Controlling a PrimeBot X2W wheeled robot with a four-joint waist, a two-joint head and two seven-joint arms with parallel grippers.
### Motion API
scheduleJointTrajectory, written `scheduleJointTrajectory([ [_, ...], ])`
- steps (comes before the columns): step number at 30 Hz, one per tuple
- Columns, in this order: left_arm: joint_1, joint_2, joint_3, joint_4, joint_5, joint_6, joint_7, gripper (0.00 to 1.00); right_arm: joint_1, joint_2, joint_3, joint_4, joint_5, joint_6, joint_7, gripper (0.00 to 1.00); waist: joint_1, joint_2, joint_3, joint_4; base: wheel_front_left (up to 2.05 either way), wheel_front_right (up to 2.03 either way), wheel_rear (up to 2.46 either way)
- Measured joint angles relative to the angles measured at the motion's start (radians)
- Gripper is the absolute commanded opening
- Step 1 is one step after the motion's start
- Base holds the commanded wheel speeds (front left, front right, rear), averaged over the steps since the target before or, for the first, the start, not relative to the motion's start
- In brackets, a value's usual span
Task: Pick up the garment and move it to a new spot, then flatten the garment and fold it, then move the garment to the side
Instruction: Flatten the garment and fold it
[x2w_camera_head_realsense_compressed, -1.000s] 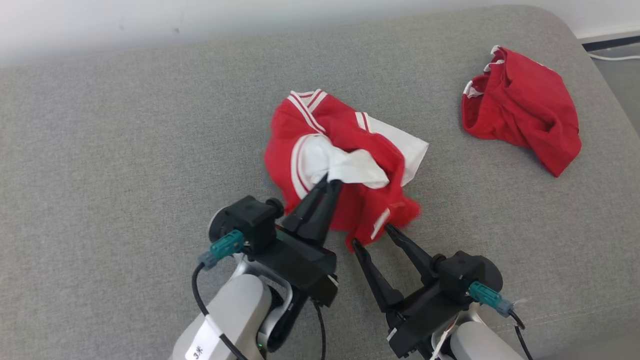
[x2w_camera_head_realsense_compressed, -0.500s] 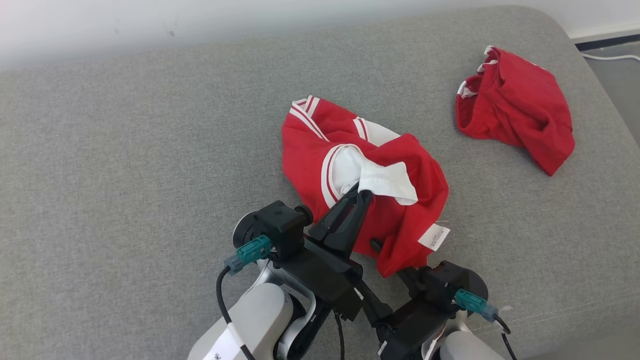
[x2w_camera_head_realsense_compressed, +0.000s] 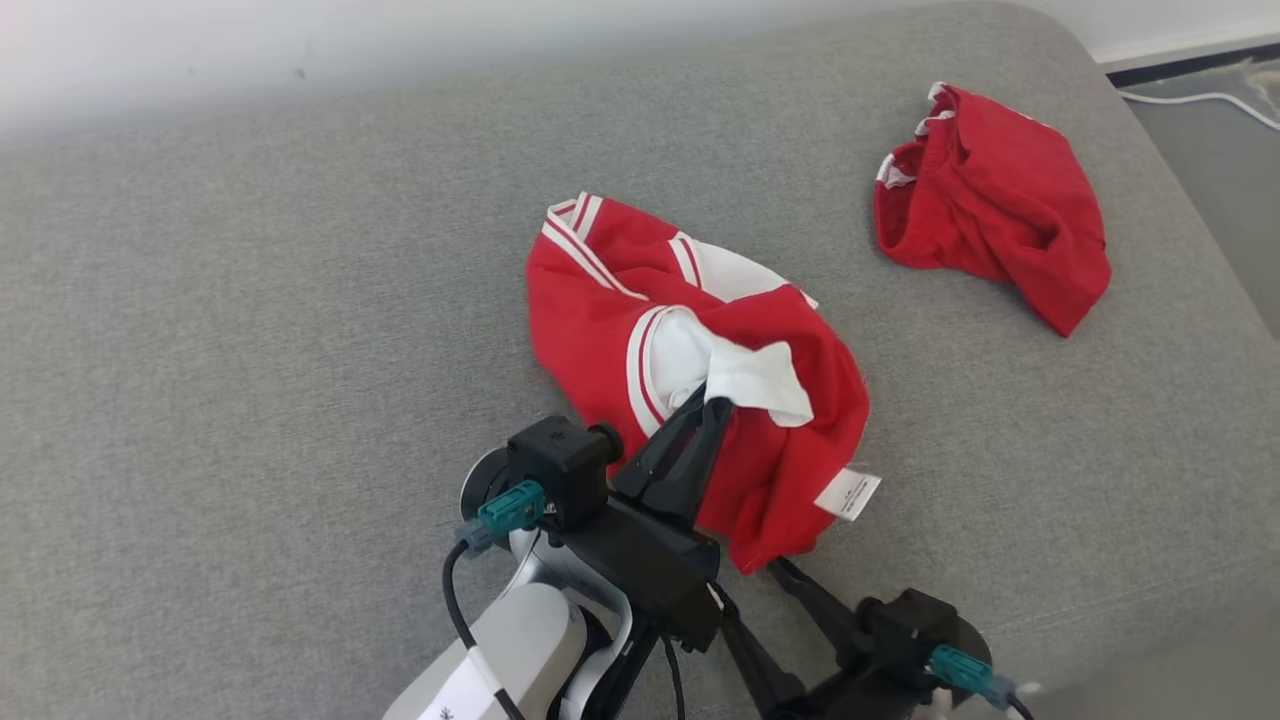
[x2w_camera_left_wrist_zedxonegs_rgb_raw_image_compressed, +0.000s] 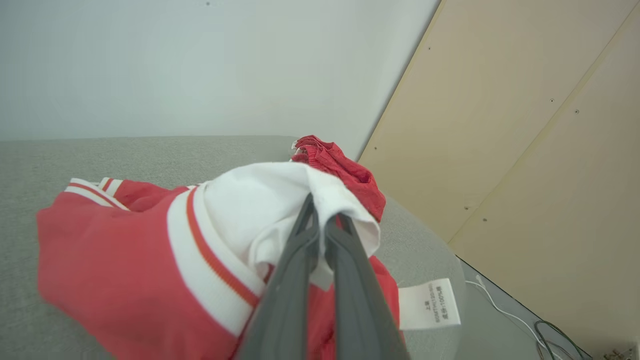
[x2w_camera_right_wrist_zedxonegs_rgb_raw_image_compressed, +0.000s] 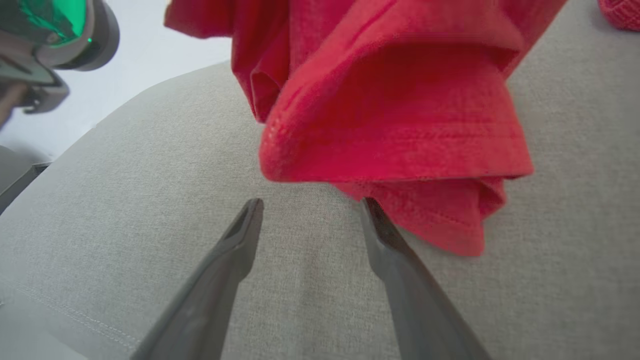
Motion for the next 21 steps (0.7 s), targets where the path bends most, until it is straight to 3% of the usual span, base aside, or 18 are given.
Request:
scheduleJointTrajectory([
  [4,0.01,0.002,0.0,0.004,0.0,0.008,0.007,0.0,0.014,-0.022,-0.034,-0.021,0.001,-0.017,-0.001,1.0,0.0,0.0,0.007,-0.022,0.0,0.0,0.0],
  [21,-0.022,0.005,-0.019,-0.038,-0.008,0.006,0.002,0.0,0.037,-0.051,-0.076,-0.123,0.01,-0.031,-0.01,1.0,0.0,0.0,-0.008,-0.09,0.0,0.0,0.0],
])
